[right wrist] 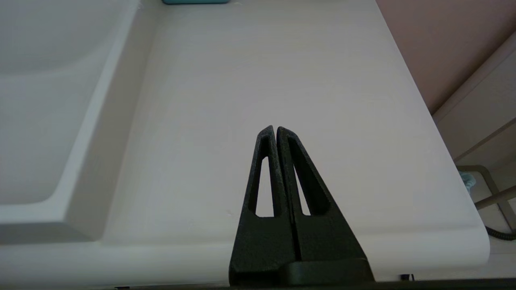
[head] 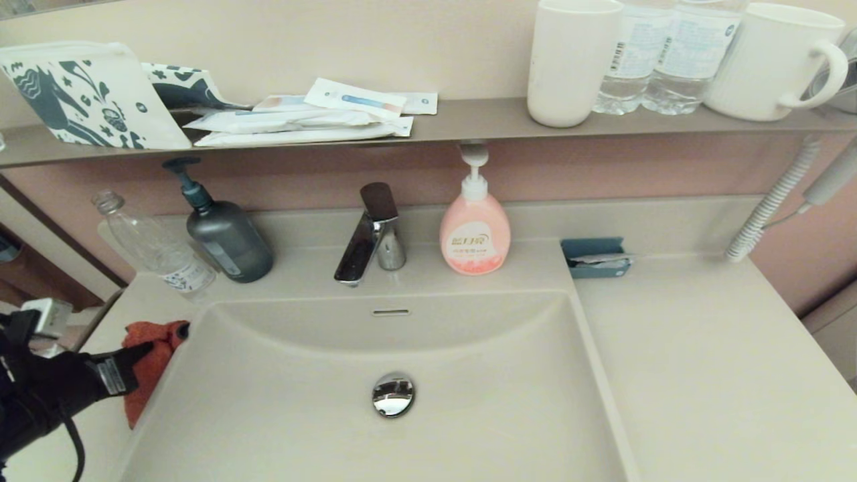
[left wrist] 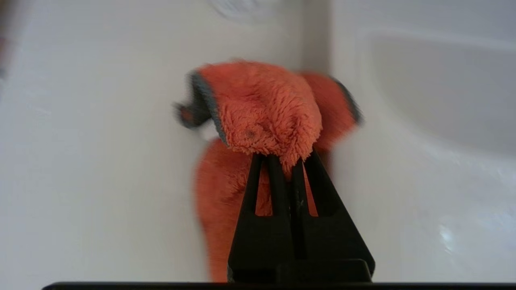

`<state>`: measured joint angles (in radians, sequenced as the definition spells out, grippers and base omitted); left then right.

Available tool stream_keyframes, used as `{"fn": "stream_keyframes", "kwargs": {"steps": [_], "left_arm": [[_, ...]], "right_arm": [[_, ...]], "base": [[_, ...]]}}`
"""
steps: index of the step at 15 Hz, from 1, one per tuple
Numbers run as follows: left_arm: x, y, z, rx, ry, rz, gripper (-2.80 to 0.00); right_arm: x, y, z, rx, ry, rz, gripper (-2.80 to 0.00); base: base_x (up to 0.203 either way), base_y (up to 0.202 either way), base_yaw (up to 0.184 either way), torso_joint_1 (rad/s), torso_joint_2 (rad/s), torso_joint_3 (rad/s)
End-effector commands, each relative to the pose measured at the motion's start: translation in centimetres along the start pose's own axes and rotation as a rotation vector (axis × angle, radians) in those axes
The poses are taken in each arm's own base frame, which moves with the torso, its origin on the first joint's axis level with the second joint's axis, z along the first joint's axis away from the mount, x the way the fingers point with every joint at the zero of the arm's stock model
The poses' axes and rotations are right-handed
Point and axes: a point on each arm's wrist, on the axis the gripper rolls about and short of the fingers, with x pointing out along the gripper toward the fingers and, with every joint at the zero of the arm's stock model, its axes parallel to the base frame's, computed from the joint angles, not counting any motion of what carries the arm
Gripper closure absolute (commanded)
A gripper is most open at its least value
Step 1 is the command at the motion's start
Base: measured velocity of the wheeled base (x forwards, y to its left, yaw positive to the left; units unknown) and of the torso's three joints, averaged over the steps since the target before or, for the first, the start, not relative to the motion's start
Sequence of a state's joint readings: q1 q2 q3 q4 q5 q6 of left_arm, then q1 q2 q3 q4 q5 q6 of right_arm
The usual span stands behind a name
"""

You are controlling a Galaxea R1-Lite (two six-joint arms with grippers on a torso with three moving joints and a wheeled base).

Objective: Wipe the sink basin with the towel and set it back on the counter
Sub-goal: Wipe the sink

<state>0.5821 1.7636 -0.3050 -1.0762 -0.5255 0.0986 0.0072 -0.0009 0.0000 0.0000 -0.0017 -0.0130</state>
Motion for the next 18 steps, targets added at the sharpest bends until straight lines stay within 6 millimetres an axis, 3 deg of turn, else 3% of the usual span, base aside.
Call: {"fn": "stream_keyframes", "kwargs": {"steps": [1,6,9,18], "left_arm": [[0.5,-1.1,-0.5,0.005,0.027,-0.028,0.00],[1.4,-2.9,0.3,0.048,0.010,-0.081,0.00],[0.9,-3.9,-1.1,0.036,0.066,-0.109,0.00],[0.0,-4.4,-2.9,0.045,0.137,-0.122,0.00]], "right_arm": [[0.0,0.0,0.0,-0.001,0.001,0.001,0.00],[0.0,0.0,0.0,-0.001,0.001,0.001,0.00],[0.0,0.0,0.0,-0.001,0.000,0.001,0.00],[0.0,0.0,0.0,-0.001,0.001,0.001,0.00]], "base": [[0.000,0.000,0.000,0.000,0.00,0.000],[0.000,0.000,0.000,0.000,0.00,0.000],[0.000,0.000,0.000,0.000,0.00,0.000],[0.000,0.000,0.000,0.000,0.00,0.000]]}}
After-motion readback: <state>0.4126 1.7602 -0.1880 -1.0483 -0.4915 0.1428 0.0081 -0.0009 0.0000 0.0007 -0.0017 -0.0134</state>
